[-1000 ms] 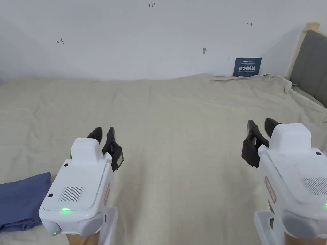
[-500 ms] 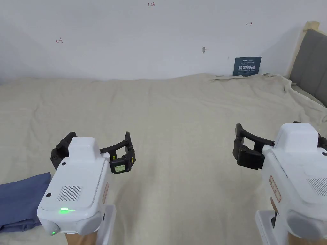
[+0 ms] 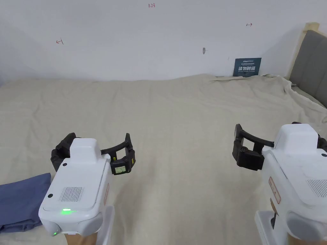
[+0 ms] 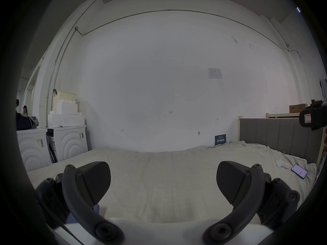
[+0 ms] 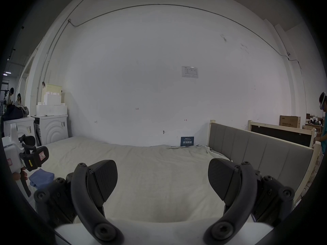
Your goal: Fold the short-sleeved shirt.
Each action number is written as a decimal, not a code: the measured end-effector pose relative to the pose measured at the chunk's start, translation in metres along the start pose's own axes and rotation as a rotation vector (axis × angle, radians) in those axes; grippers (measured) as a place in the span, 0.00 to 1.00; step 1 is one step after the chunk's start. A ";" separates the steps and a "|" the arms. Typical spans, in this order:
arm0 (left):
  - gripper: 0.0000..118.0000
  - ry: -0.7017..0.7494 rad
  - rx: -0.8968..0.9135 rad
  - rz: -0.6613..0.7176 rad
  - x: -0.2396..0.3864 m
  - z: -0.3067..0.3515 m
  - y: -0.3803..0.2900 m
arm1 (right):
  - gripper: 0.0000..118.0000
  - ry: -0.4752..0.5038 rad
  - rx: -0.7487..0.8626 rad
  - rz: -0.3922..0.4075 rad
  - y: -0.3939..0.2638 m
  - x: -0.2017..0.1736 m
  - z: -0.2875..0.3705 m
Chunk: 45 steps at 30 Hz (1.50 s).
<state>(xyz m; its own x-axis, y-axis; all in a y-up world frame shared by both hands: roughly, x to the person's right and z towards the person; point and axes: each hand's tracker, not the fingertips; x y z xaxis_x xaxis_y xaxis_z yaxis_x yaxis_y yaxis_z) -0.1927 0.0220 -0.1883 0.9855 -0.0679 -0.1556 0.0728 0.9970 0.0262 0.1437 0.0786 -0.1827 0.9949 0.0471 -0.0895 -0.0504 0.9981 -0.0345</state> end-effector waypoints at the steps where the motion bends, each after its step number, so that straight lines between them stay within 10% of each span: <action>1: 1.00 0.001 -0.001 -0.002 0.000 0.000 0.000 | 0.89 0.001 -0.001 0.000 0.000 0.000 0.000; 45: 1.00 0.011 0.003 -0.010 -0.002 0.001 -0.001 | 0.89 -0.005 -0.006 0.006 -0.001 0.000 -0.001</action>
<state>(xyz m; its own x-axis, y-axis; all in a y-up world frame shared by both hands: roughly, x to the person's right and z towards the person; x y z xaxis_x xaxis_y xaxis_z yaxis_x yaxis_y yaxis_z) -0.1943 0.0209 -0.1871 0.9830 -0.0773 -0.1663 0.0831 0.9961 0.0281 0.1433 0.0778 -0.1834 0.9950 0.0533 -0.0850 -0.0569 0.9976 -0.0400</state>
